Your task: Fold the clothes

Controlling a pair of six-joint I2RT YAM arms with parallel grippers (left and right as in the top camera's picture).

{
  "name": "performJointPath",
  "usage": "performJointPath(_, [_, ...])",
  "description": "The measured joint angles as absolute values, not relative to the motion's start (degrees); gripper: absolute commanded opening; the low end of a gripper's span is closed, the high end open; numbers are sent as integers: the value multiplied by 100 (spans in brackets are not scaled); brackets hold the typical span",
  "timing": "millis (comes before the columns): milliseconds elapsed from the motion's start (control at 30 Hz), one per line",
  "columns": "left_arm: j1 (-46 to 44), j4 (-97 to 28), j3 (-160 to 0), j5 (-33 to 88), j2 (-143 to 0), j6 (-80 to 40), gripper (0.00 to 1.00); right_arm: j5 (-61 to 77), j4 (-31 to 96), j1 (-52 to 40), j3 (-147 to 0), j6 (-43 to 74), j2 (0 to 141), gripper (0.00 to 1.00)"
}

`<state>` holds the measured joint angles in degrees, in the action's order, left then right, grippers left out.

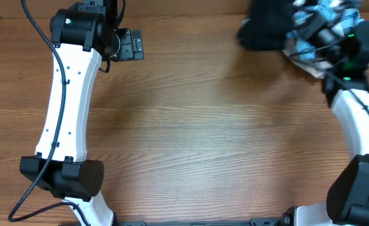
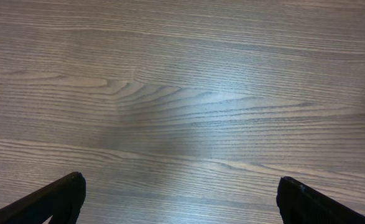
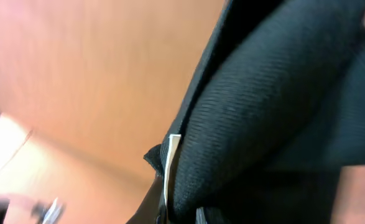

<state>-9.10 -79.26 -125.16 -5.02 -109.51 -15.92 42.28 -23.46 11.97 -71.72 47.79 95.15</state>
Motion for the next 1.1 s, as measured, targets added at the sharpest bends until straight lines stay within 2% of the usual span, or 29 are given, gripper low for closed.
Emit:
performJointPath(167, [-913,-7832,-12516,-502,-10951,-1592,100,3780,-2414,1553,-8160,4890,9935,4])
performJointPath(467, [-910,-7719,-12516,-499,-10951,-1592,100,3642,-2394,1756,-10049,5400,11782,4])
performJointPath(667, [-910,-7684,-12516,-499,-10951,-1592,100,3417,-1015,2185,-10064,5290,12210,4])
performJointPath(700, [-913,-7669,-12516,-499,-10951,-1592,100,3382,-812,2279,-10064,5221,12230,7])
performJointPath(767, [-913,-7640,-12516,-499,-10951,-1592,100,3354,-434,2447,-10066,5092,12232,38])
performJointPath(833, [-913,-7616,-12516,-499,-10951,-1592,100,3306,-19,2591,-10114,4847,12232,49])
performJointPath(900, [-913,-7585,-12516,-499,-10951,-1592,100,3264,331,2698,-10134,4630,12232,65])
performJointPath(933, [-913,-7579,-12516,-499,-10951,-1592,100,3260,622,2753,-10145,4431,12230,78])
performJointPath(1100, [-913,-7572,-12516,-499,-10951,-1592,100,3308,1221,2908,-10158,4045,12230,86])
